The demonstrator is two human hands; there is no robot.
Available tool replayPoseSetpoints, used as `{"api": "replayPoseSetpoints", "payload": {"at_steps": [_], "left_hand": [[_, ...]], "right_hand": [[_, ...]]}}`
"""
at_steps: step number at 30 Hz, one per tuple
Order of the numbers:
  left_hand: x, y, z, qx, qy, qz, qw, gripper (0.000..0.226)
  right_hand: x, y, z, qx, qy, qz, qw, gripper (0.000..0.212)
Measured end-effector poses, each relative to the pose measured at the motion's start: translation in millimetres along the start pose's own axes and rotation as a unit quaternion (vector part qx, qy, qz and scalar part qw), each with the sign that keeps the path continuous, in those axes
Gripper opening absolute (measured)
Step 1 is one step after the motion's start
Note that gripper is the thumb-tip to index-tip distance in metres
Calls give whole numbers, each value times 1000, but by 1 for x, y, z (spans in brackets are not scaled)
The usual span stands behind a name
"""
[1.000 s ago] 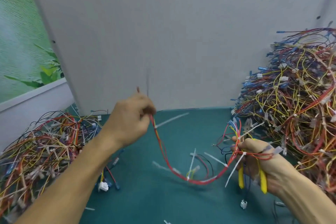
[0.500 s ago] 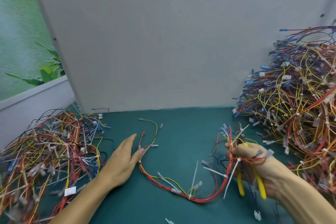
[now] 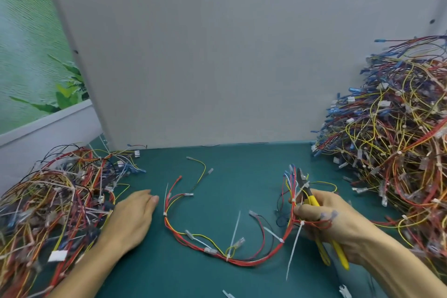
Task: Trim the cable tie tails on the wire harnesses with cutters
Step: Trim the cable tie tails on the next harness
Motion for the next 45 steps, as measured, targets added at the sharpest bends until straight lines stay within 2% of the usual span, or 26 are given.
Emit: {"api": "replayPoseSetpoints", "payload": {"at_steps": [2,4,6,9,12,15,17,19,22,24,28,31,34,37,39,42,44,45], "left_hand": [[3,16,4,22,14,7,1000,48],[5,25,5,35,8,50,998,59],[4,30,2,12,-23,70,997,60],[4,32,-4,-31,-53,83,995,36],[3,26,-5,-53,-48,102,992,26],[3,22,-4,-57,-58,132,988,18],[2,21,-4,-61,-66,143,986,15],[1,21,-4,-60,-64,144,986,13],[1,22,-4,-59,-61,141,986,24],[1,22,-3,-56,-72,142,986,30],[2,24,-2,-50,-82,151,984,20],[5,21,-1,-17,-67,164,984,14],[6,14,-1,53,-34,179,982,4],[8,11,-2,172,5,210,962,22],[8,10,-5,241,17,225,944,15],[6,11,-9,267,27,223,937,17],[6,12,-9,267,33,219,938,21],[6,12,-8,265,35,220,938,22]], "right_hand": [[-1,-8,-8,42,-33,38,998,10],[-4,-17,-14,115,-58,81,988,6],[-11,-24,-13,233,-52,111,965,26],[-24,-30,3,368,16,82,926,53],[-31,-40,30,373,110,57,919,47],[-26,-54,54,414,205,38,886,53],[-22,-63,64,461,231,29,856,54],[-16,-72,69,487,241,38,839,46],[-4,-81,57,479,228,61,846,38],[1,-78,34,486,191,63,851,38],[-11,-55,-12,552,149,40,819,35],[-24,-35,-18,556,127,-19,821,40],[-31,-21,-9,540,115,-67,831,41],[-31,-15,-2,523,106,-84,841,29],[-29,-20,-3,490,110,-36,864,21],[-11,-50,-14,340,141,192,910,26],[1,-70,-18,255,174,302,902,28],[2,-74,-18,246,193,314,897,28]]}}
Point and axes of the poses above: each hand's wrist, its own x-axis away from the middle knuckle, its own z-axis out of the back of the hand, y = z × x, the point moved 5 cm from there along -x, towards the middle knuckle, and after that the axes turned 5 degrees about -x, right-handed, at the moved point
